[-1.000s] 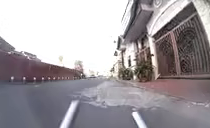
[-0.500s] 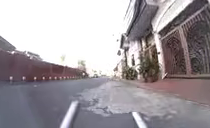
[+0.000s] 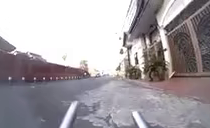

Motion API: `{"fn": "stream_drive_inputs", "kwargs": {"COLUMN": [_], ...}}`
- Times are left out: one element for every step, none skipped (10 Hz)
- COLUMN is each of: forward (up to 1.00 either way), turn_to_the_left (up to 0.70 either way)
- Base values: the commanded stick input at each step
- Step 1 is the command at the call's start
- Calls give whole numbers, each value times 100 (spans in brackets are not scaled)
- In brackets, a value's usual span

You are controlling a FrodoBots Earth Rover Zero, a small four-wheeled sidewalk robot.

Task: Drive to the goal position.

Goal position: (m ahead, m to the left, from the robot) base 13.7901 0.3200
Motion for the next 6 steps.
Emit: {"fn": "stream_drive_inputs", "kwargs": {"forward": [85,85,85,85,85,85], "turn_to_the_left": [0,0,0,-17,-31,-33]}}
